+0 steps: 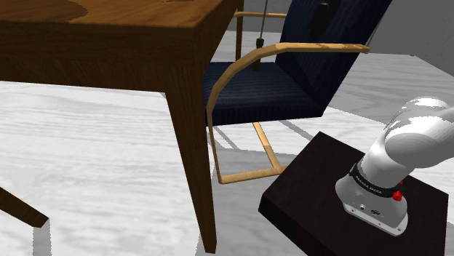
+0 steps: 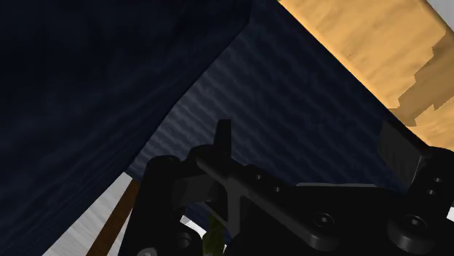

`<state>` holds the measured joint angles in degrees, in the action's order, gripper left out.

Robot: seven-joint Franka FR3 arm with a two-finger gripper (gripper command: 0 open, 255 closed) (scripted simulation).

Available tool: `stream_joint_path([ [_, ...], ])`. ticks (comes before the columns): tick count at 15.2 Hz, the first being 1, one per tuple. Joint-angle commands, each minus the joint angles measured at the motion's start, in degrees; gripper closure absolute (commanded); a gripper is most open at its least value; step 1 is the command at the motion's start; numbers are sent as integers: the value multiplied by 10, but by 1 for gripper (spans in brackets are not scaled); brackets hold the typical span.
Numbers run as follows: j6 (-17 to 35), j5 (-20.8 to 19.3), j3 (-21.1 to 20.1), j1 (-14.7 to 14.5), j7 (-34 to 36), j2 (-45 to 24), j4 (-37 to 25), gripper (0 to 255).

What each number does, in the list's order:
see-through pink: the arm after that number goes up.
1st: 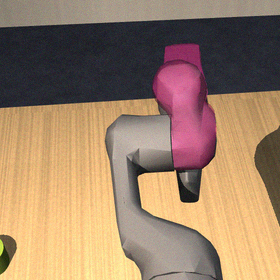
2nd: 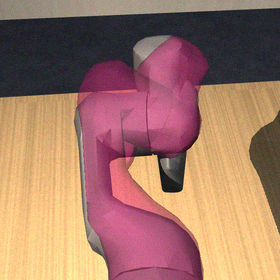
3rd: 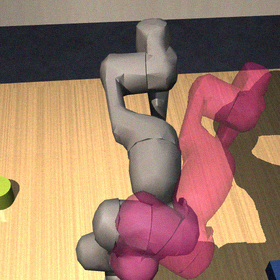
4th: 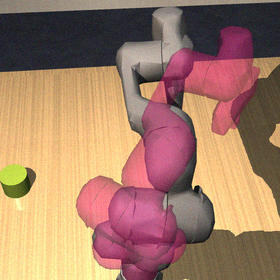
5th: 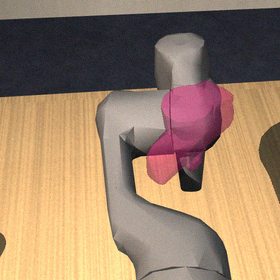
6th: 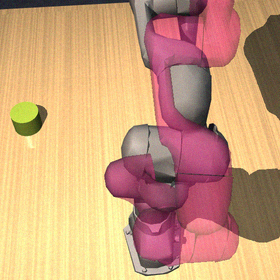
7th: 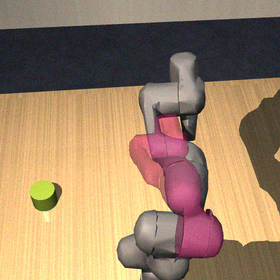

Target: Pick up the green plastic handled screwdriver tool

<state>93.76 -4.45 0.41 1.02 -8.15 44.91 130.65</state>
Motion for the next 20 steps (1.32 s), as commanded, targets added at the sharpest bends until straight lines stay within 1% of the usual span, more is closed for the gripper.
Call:
stream_joint_path([
  [1, 0, 0, 0, 0, 0, 0, 0, 0],
  [6, 92, 23, 37, -2, -17, -79, -22, 0],
  [11, 170, 60, 74, -10, -42, -167, -64, 0],
  [15, 219, 103, 104, -19, -71, -240, -110, 0],
  [20, 260, 173, 139, -30, -115, -335, -184, 0],
])
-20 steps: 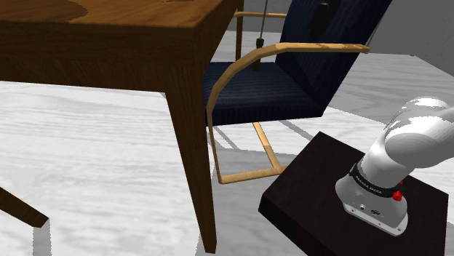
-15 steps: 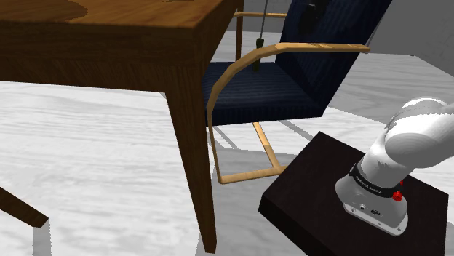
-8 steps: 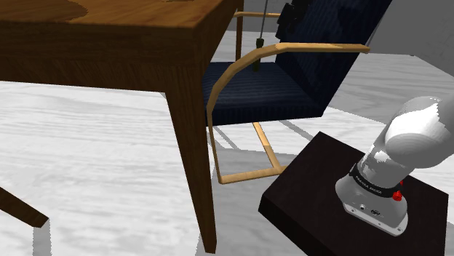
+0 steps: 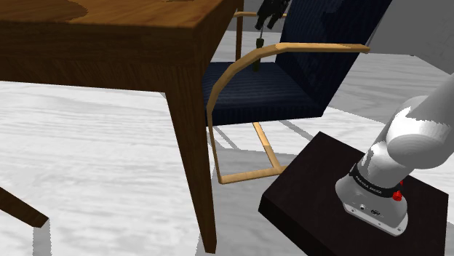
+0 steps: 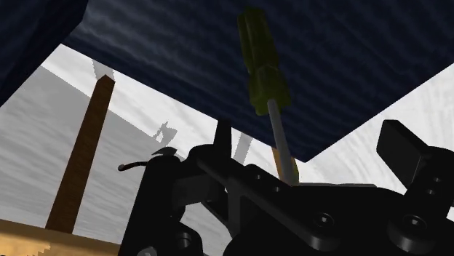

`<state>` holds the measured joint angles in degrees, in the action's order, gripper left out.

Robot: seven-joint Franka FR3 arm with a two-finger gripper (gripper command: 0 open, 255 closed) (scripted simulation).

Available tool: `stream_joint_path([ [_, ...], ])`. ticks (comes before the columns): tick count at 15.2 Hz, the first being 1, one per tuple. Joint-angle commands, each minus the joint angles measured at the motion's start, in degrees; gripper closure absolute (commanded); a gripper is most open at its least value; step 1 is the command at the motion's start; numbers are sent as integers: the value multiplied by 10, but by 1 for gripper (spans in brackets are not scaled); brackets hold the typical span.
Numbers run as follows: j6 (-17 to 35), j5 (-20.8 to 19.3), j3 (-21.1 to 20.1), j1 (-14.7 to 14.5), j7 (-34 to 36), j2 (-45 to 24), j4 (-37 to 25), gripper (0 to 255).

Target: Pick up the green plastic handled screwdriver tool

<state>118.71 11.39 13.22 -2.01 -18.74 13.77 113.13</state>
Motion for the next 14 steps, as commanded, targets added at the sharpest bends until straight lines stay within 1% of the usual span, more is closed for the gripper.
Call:
stream_joint_path([
  [1, 17, 16, 10, 1, -11, -23, -1, 0],
  [7, 62, 24, 8, 3, -24, -26, 42, 0],
  [9, 66, 25, 9, 2, -26, -26, 46, 0],
  [10, 60, 23, 7, 2, -21, -29, 37, 255],
  [11, 54, 23, 9, 3, -23, -29, 31, 255],
  [12, 62, 24, 8, 3, -24, -28, 41, 255],
  [13, 56, 24, 12, 5, -29, -26, 38, 255],
  [14, 61, 25, 14, 5, -33, -28, 42, 255],
])
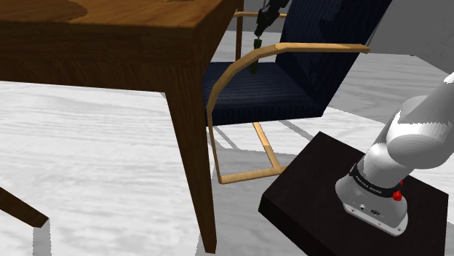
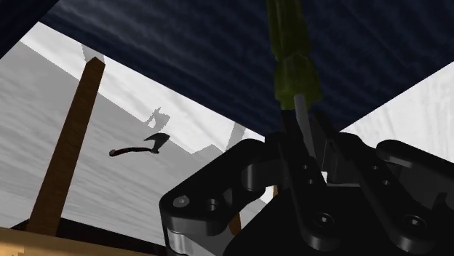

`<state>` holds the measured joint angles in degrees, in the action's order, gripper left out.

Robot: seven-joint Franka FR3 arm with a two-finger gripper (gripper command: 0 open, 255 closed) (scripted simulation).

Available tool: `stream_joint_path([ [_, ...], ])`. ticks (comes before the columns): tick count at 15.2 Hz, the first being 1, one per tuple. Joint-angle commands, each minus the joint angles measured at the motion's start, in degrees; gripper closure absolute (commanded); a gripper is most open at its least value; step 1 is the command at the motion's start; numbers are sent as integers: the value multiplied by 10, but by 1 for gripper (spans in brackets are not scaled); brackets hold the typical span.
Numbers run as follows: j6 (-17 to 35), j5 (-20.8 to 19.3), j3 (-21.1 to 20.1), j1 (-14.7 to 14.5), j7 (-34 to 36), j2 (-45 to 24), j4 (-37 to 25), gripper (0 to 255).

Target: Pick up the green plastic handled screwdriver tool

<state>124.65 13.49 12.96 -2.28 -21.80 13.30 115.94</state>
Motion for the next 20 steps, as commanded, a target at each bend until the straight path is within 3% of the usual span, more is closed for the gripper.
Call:
stream_joint_path([
  [1, 0, 4, 16, 7, -1, -24, 11, 255],
  [3, -13, 4, 16, 7, 3, -28, -6, 255],
  [5, 6, 4, 9, 8, 5, -21, 18, 255],
  [20, -106, -7, -1, 20, 31, -24, -98, 255],
])
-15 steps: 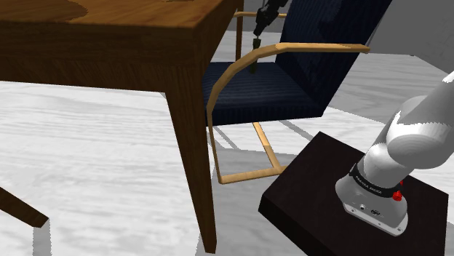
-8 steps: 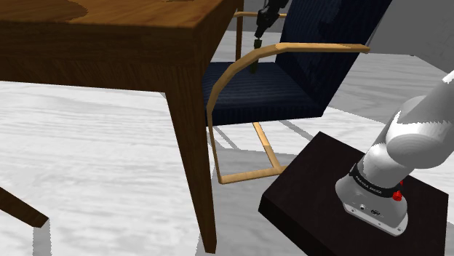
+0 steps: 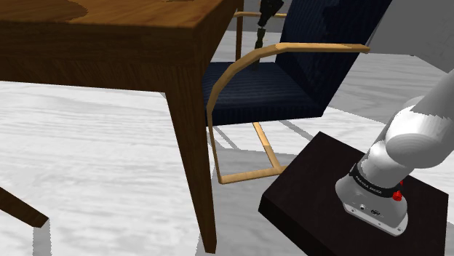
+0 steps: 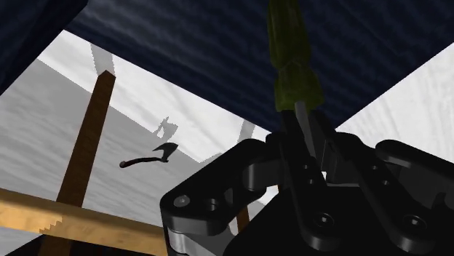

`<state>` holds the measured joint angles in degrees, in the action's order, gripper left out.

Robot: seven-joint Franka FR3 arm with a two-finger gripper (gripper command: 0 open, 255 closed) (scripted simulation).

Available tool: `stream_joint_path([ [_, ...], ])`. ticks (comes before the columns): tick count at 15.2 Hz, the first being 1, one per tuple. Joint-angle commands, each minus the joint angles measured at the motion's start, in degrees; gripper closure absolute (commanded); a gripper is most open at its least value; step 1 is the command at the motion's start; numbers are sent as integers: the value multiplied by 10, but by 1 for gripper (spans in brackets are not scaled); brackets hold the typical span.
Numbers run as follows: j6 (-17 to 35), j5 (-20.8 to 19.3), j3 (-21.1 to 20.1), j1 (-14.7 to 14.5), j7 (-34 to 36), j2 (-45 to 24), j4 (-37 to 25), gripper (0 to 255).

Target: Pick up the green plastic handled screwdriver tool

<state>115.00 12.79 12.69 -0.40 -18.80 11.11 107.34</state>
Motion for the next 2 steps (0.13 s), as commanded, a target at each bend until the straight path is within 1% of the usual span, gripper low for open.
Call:
stream_joint_path([
  [1, -10, -1, 2, 1, 2, -2, -13, 255],
  [2, -10, -1, 2, 1, 2, -2, -13, 255],
])
